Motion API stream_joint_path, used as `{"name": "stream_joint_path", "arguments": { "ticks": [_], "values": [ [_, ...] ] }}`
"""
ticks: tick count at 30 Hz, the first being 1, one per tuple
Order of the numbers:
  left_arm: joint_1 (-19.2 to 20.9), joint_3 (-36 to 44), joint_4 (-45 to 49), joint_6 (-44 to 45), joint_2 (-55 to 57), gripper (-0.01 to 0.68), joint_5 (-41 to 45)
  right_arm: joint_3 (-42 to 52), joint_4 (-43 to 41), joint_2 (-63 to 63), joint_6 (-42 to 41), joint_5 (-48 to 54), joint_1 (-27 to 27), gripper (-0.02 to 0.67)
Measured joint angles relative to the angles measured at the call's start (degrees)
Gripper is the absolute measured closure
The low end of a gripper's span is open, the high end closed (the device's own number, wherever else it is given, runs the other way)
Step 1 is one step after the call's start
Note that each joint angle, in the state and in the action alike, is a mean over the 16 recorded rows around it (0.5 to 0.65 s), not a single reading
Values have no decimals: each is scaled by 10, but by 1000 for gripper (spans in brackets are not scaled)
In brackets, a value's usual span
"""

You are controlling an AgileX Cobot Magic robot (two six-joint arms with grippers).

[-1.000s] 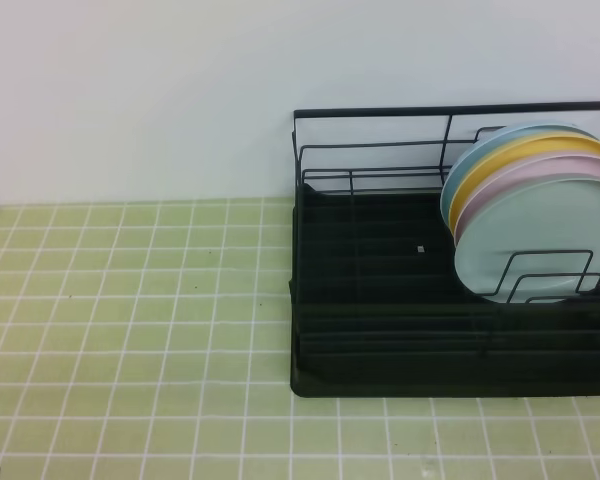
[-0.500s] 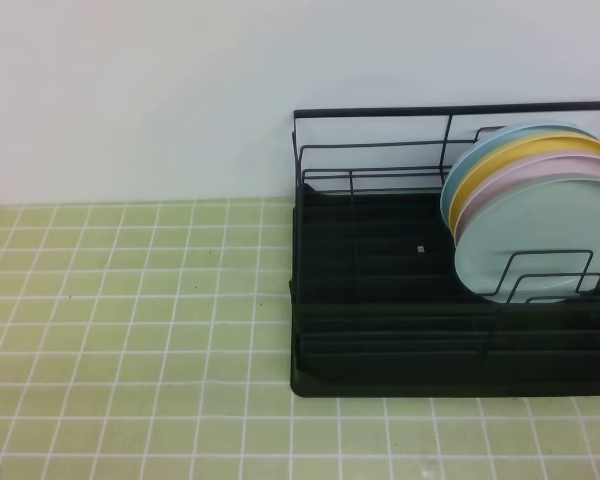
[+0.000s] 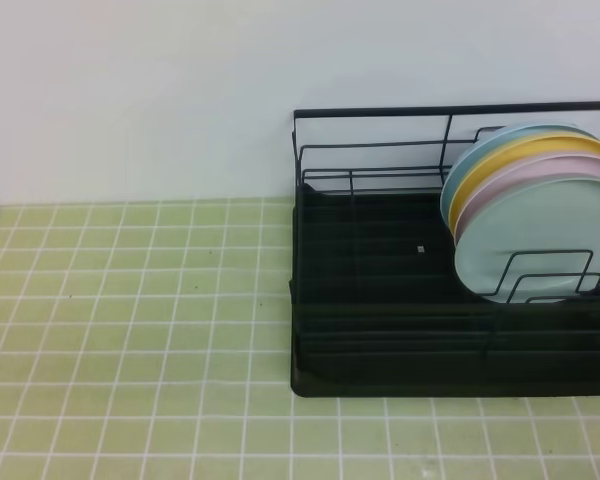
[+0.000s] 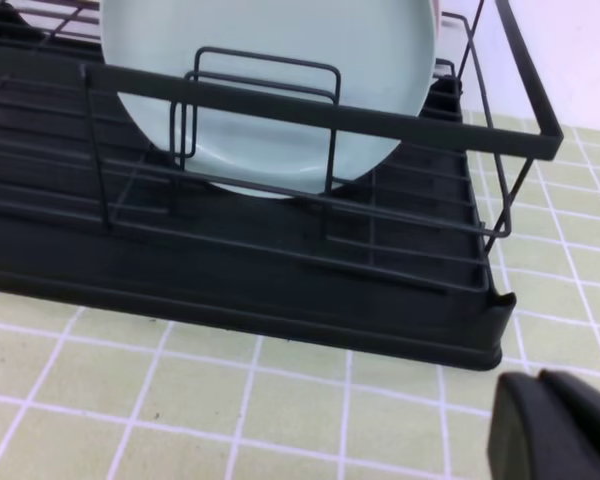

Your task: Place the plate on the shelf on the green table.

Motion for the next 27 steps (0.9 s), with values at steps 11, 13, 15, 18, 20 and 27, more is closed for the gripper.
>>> {"name": "stream_joint_path", "arguments": {
  "ticks": [11,13,15,18,20,27],
  "values": [
    [158,114,-135,1,-34,675,-92,2,-1,-1,-1,-3,0,648],
    [171,140,-145,3,-46,675,-94,2,-1,-1,-1,-3,0,648],
    [180,163,-151,5,-59,675,-92,2,-1,-1,-1,-3,0,648],
    [186,190,-153,8,-77,675,-84,3,-1,-2,-1,-4,0,648],
    [187,203,-153,10,-88,675,-74,3,-1,-2,-1,-3,0,648],
    [187,224,-153,14,-101,675,-35,2,-1,-2,-1,-4,0,648]
  ]
}}
